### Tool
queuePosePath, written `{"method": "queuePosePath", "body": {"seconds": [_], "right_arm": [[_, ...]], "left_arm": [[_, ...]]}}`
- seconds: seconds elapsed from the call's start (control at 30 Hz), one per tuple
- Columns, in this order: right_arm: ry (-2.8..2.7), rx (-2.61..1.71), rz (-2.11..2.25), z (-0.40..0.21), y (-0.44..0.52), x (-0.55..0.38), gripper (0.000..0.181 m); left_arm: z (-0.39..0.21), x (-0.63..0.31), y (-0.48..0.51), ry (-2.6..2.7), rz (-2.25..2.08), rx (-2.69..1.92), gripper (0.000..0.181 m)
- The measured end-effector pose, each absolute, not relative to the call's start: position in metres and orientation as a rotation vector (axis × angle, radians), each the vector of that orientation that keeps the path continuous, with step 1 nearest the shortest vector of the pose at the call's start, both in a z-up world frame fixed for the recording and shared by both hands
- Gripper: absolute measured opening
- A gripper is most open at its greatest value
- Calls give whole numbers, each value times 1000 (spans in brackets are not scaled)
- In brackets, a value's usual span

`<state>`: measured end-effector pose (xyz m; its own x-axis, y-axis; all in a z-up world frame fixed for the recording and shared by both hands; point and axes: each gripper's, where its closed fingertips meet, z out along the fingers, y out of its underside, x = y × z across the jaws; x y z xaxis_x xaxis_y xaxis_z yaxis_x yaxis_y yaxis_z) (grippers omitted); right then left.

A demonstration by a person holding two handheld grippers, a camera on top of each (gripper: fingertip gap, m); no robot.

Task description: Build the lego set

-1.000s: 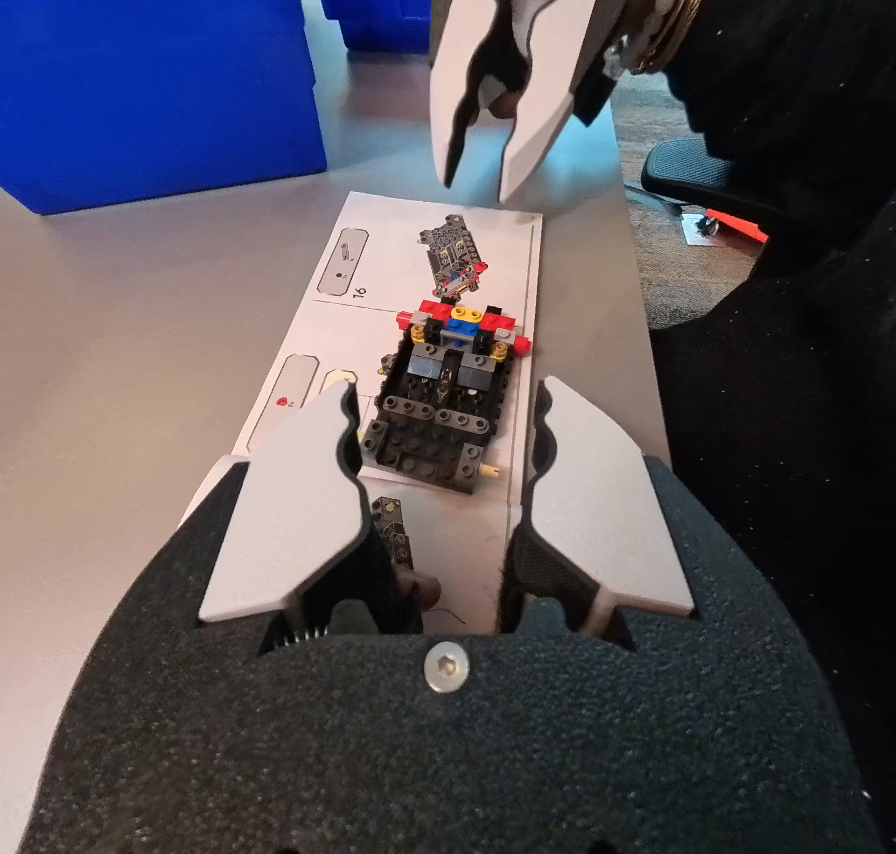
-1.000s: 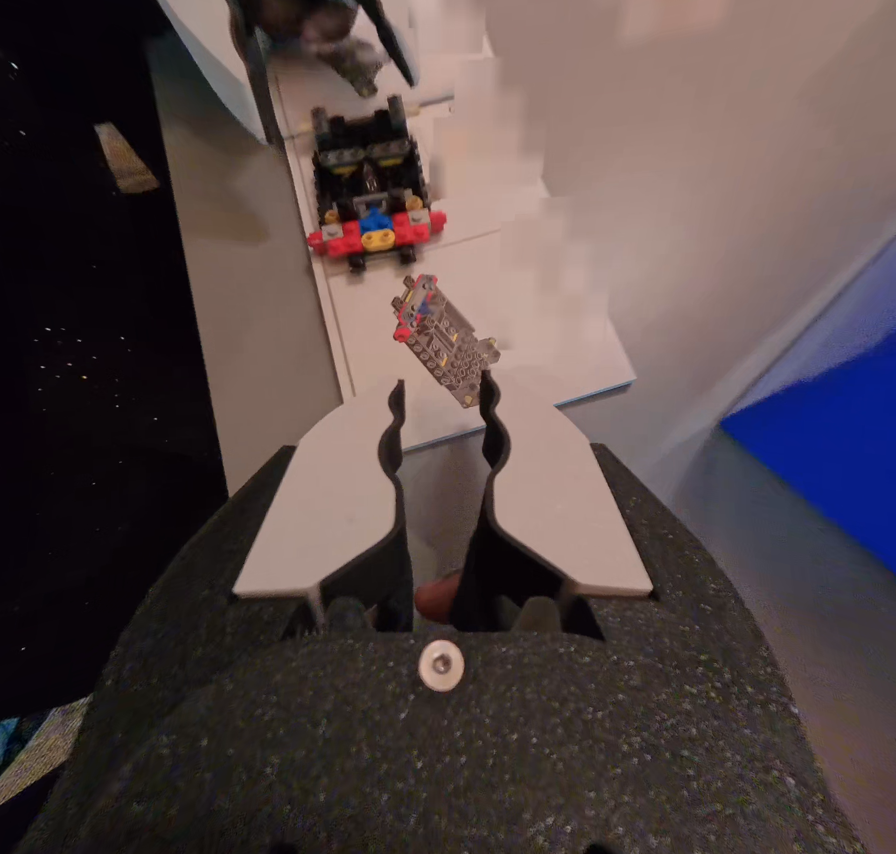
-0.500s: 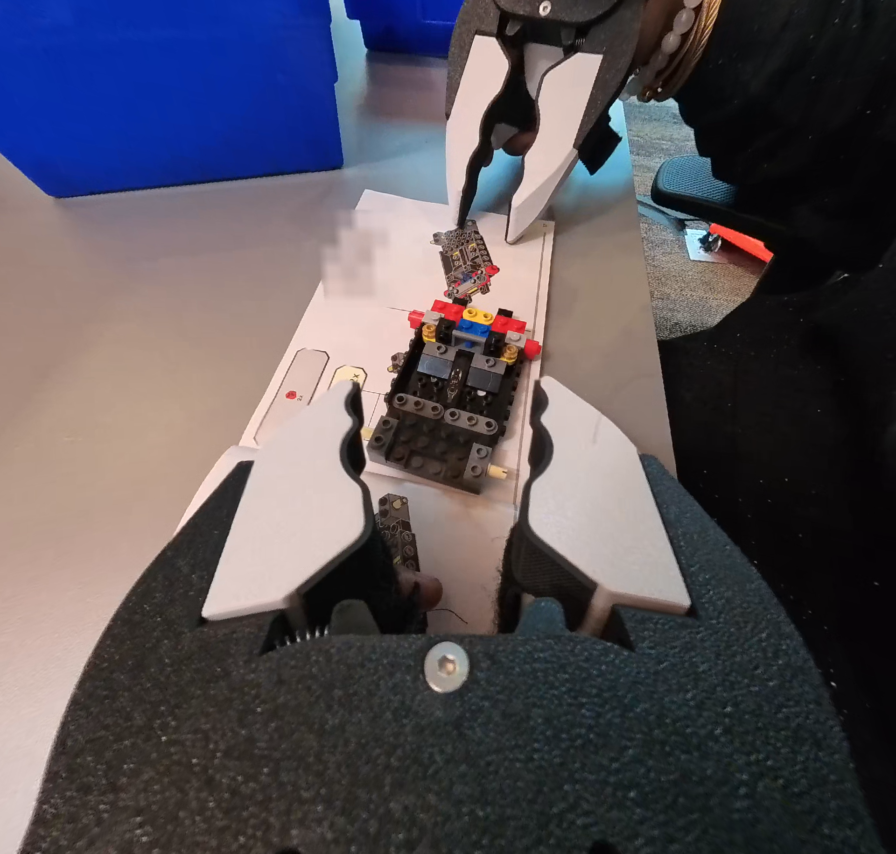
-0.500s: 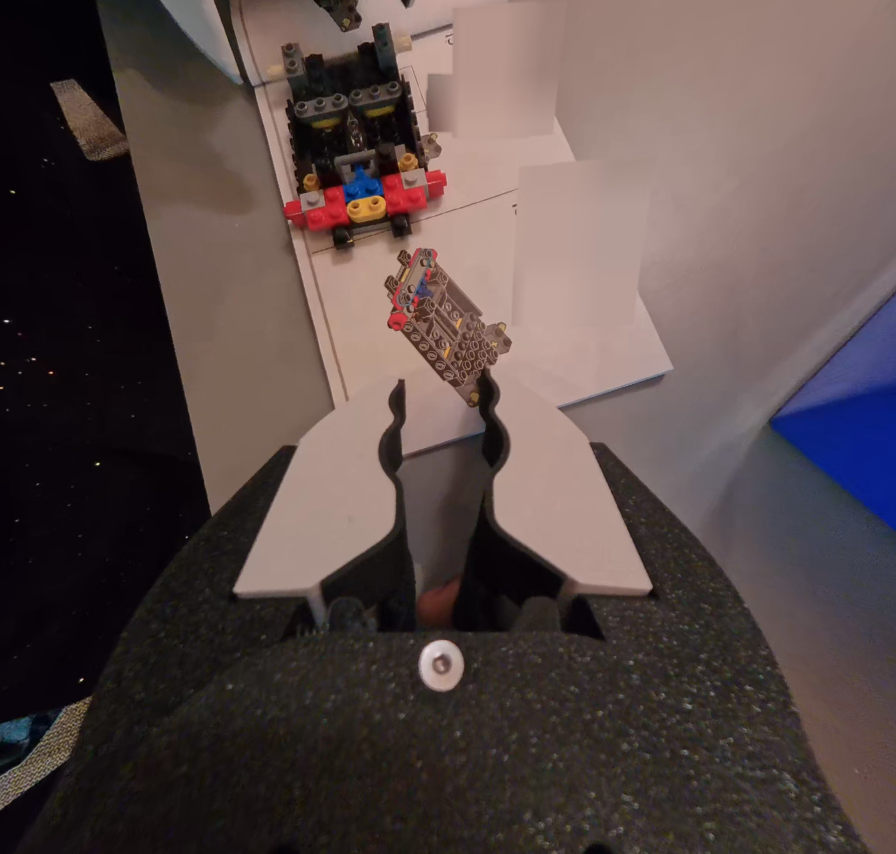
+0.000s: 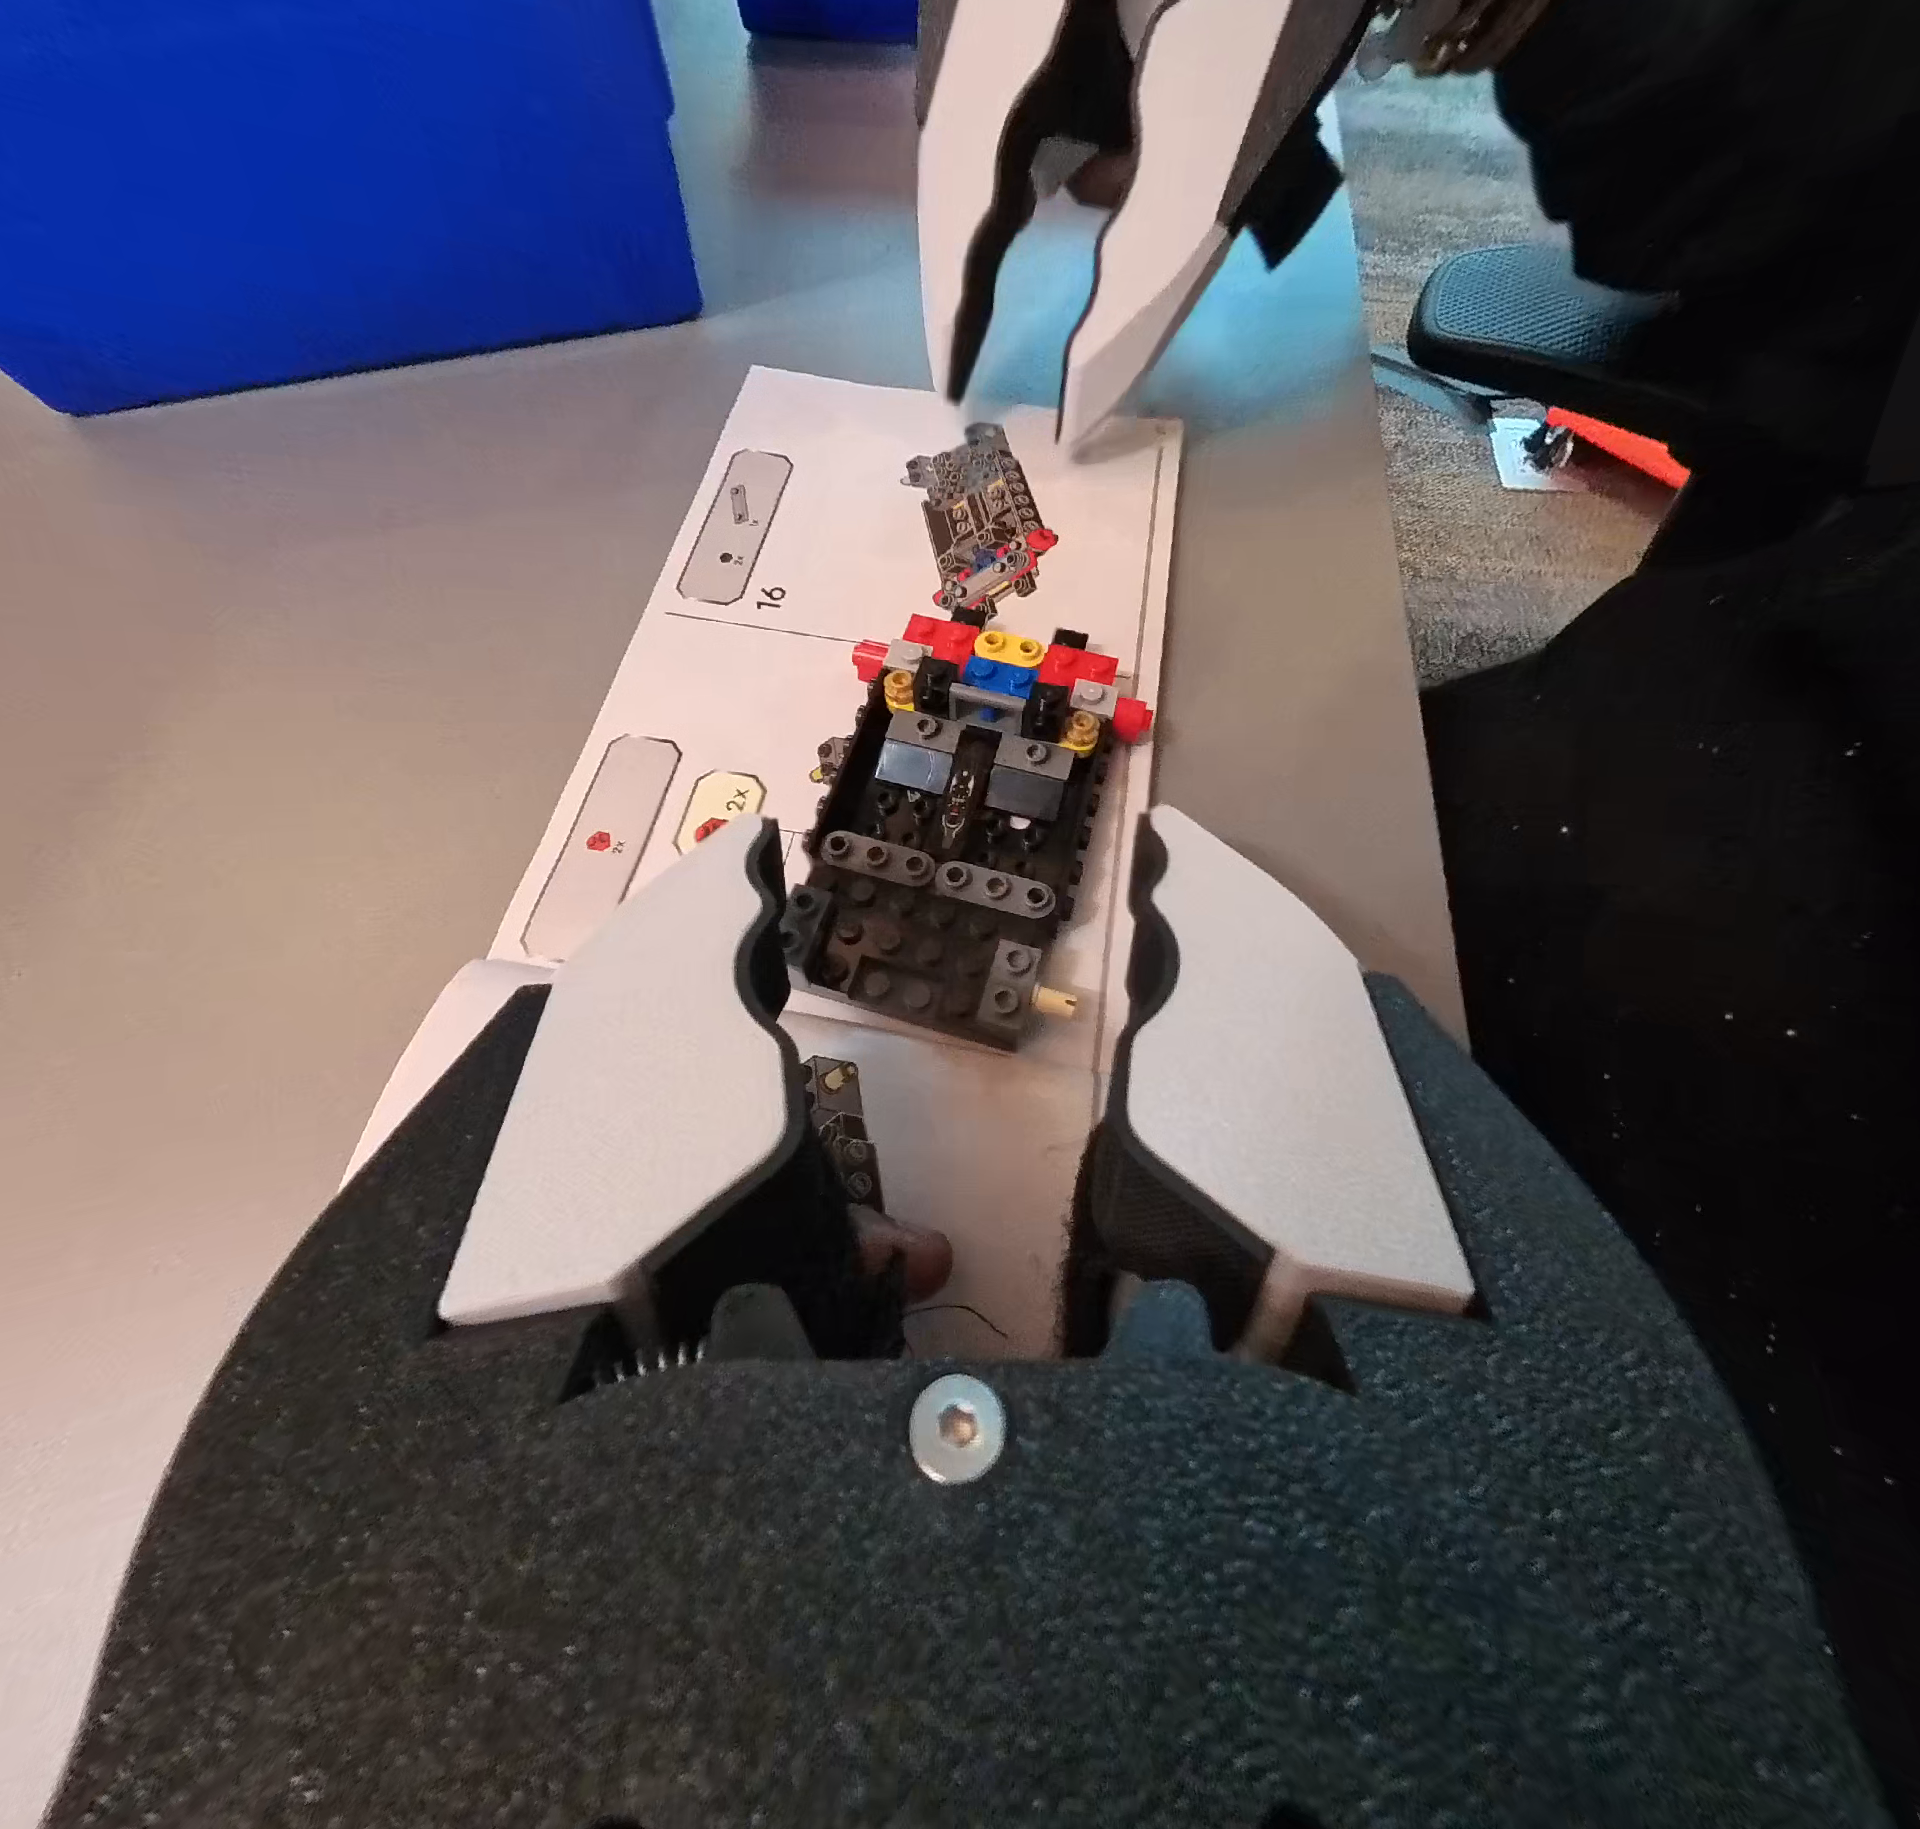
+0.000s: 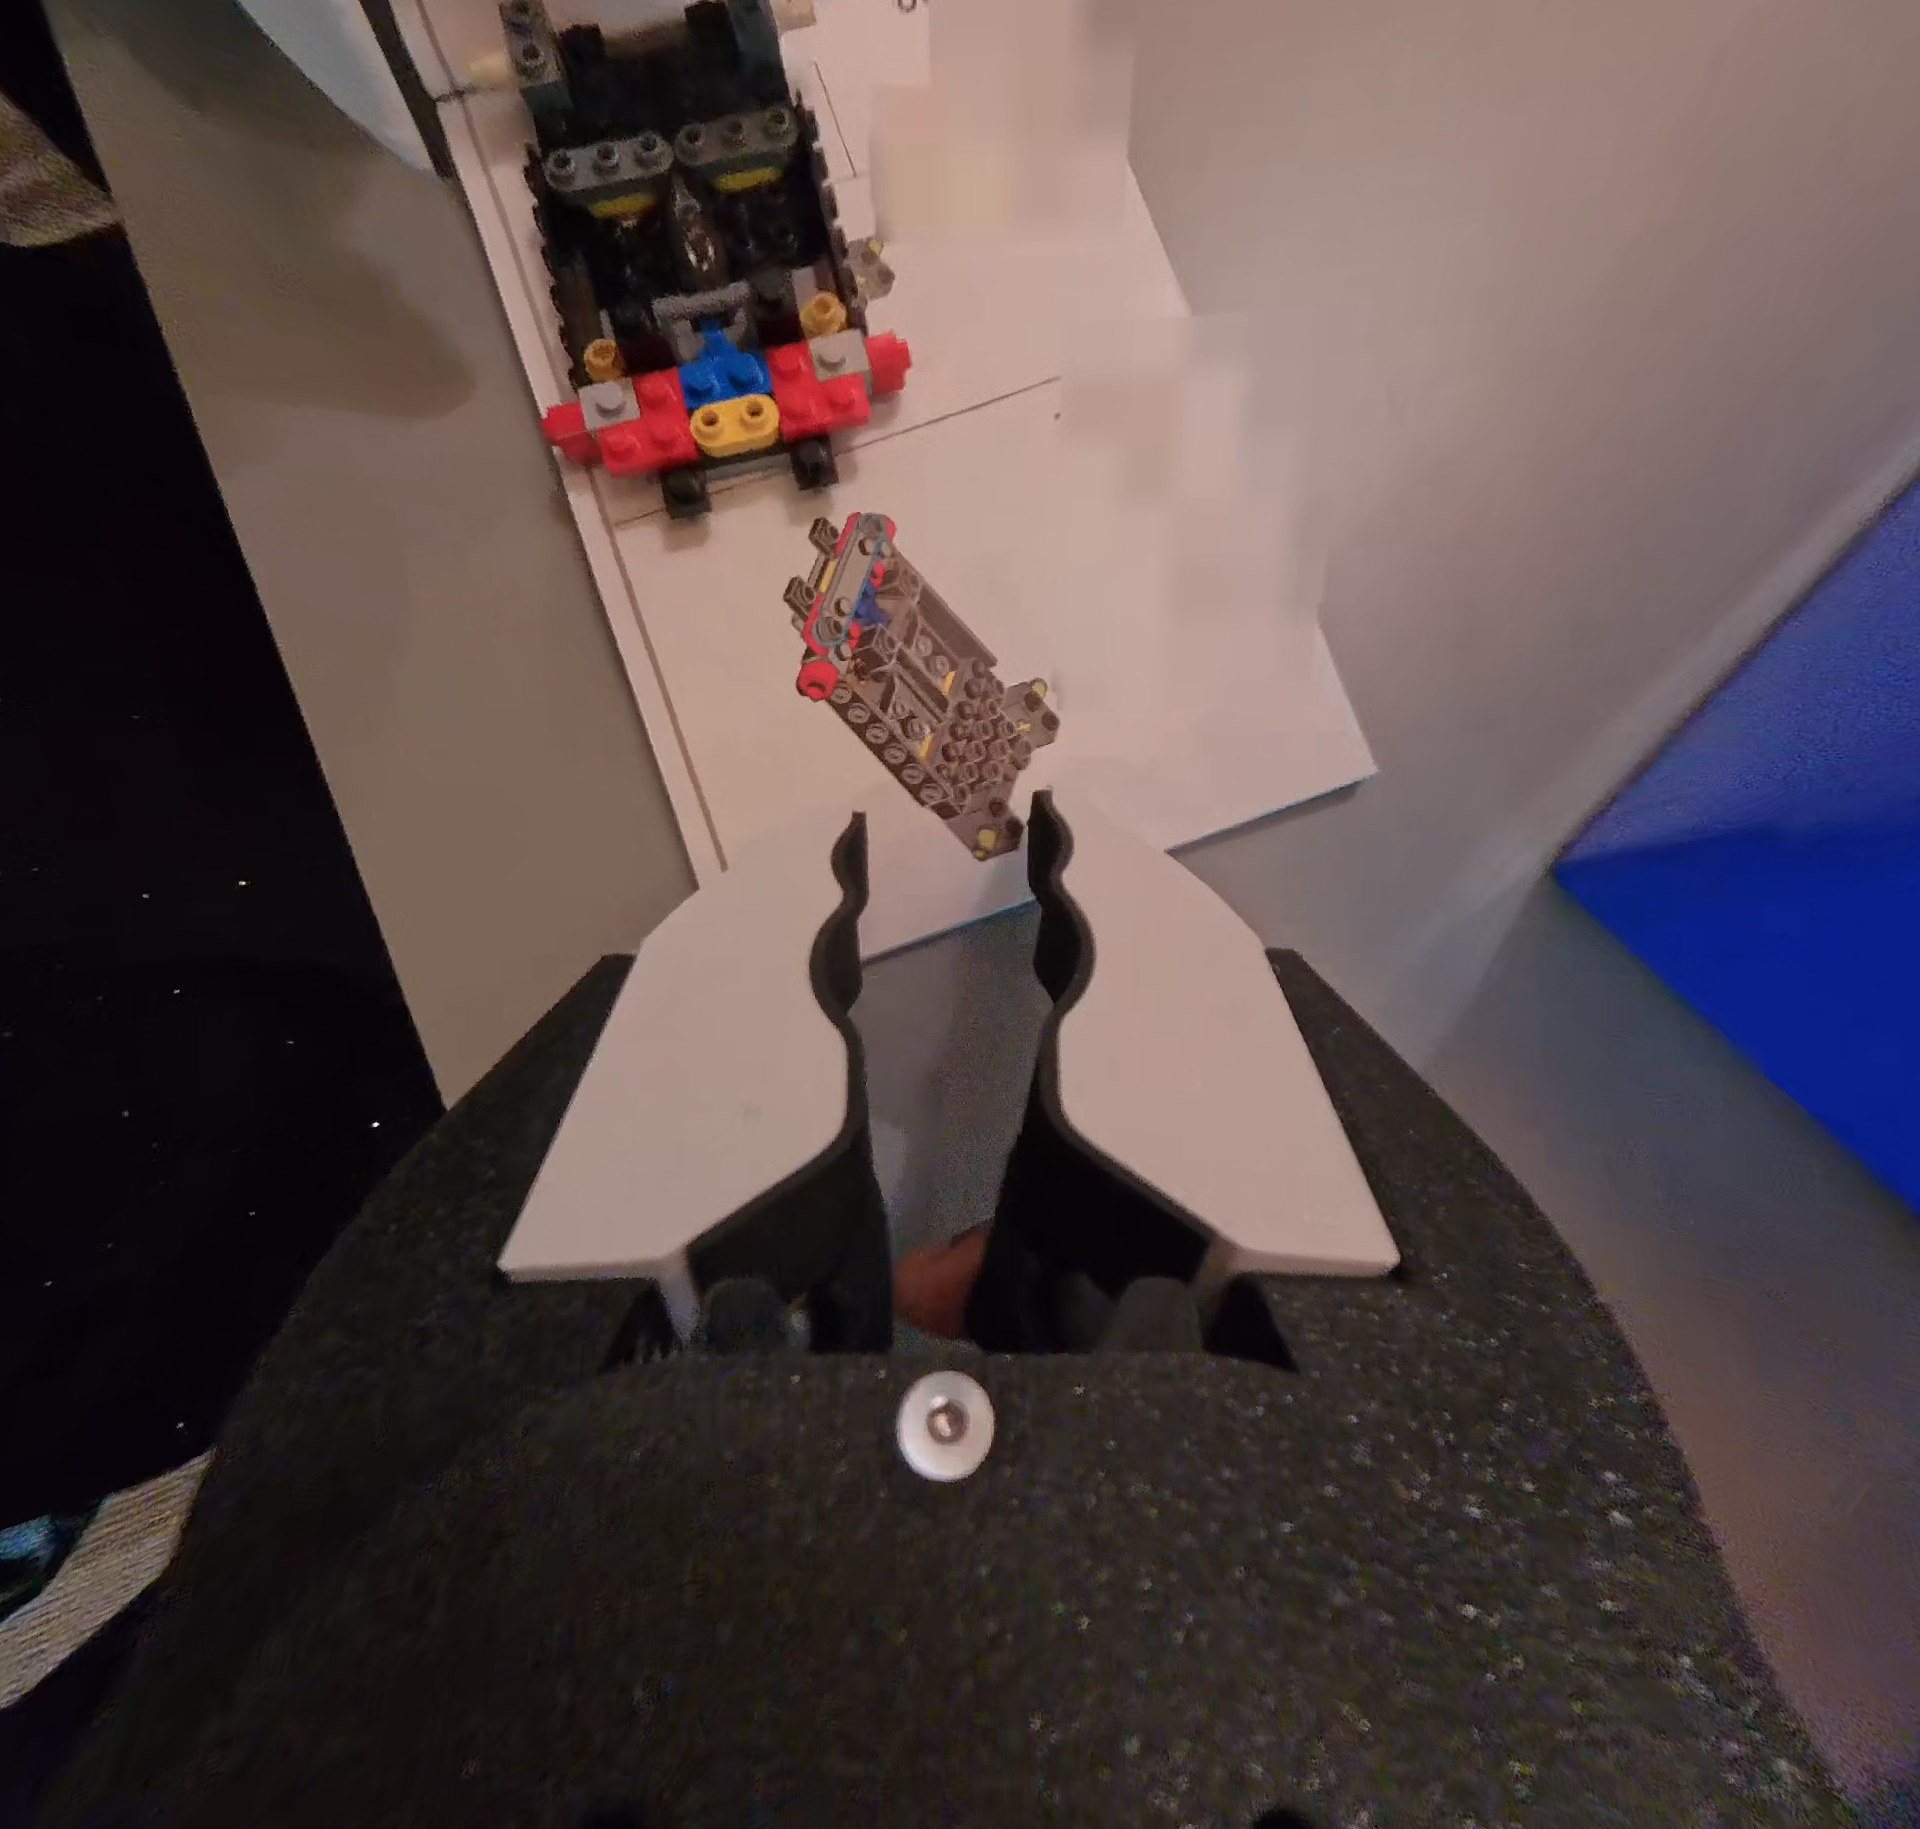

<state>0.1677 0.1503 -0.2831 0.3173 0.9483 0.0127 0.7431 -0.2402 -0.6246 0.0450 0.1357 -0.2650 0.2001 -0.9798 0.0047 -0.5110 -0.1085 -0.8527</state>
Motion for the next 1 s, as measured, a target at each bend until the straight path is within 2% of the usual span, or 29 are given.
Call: {"method": "queuePosePath", "body": {"seconds": [0.13, 0.23, 0.37, 0.4, 0.63, 0.8, 1.0], "right_arm": [[-1430, -1956, 580, -220, 156, 171, 29], [-1492, -1924, 468, -172, 179, 198, 29], [-1663, -1902, 177, -135, 246, 238, 15], [-1738, -1892, 101, -135, 266, 246, 8], [-2549, -1686, -328, -224, 371, 264, 4], [-2758, -1784, 178, -256, 330, 238, 7], [-2804, -1746, 253, -264, 302, 245, 17]], "left_arm": [[-260, 43, 140, 1350, -851, -1743, 60], [-250, 40, 142, 1283, -923, -1718, 57], [-234, 33, 150, 1151, -1001, -1678, 55], [-231, 31, 152, 1112, -1013, -1672, 54], [-212, 12, 170, 865, -1107, -1631, 51], [-209, 5, 177, 775, -1141, -1639, 50], [-214, 9, 177, 798, -1174, -1683, 50]]}}
